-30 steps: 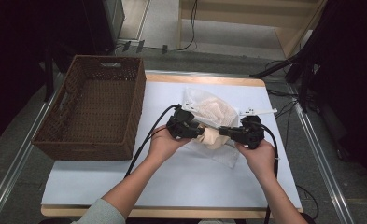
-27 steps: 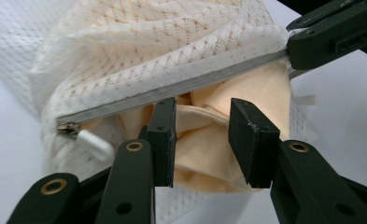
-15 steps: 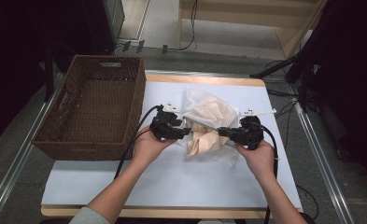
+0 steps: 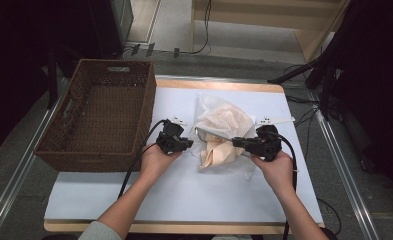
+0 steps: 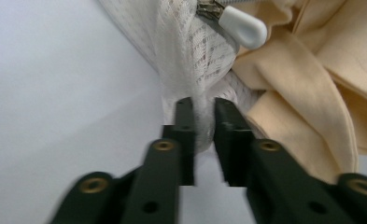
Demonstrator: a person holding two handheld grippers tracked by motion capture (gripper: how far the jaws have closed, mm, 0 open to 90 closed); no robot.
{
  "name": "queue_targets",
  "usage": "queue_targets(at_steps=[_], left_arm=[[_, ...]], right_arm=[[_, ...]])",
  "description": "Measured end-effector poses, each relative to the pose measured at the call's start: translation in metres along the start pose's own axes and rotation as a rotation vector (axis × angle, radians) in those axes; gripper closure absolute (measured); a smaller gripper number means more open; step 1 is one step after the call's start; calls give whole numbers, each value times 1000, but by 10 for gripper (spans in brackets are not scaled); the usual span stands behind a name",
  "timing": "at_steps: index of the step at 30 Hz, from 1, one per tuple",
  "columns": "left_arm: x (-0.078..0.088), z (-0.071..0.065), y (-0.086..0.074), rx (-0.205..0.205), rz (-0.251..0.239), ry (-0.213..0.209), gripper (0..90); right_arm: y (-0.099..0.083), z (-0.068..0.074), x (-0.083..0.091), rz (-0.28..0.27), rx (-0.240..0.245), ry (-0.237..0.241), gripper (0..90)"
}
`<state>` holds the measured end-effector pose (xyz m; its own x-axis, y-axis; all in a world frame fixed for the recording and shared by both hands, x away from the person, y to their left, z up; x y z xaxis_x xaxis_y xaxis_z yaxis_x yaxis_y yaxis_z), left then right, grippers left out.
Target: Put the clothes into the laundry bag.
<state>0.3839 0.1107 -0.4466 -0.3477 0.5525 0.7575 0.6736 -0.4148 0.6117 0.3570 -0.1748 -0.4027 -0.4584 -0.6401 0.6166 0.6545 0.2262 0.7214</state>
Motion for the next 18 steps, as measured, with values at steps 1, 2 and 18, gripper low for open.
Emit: queue_targets(at_steps=[1,2,18], left_arm=[[0,-1,-1,5,-3,-15,889],[1,-1,-2,7,0,-23,897],[46,-29,-41,20,-22,-144,900]], right_arm=[[0,1,-1,2,1,3,879],[0,1,-1,3,5,5,879],[5,16,-5,7,39,24,879]])
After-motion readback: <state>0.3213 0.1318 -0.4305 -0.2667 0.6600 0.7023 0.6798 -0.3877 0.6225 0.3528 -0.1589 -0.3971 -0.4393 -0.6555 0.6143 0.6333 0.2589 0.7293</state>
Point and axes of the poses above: each handheld gripper's, and its own axes: x roughly backward along the jaws, y roughly out of its top, z roughly to its left, the point moved 1 cm from there along -x, roughly forward along the jaws, and after that the axes turned 3 degrees about -y, right-handed, at the moved point
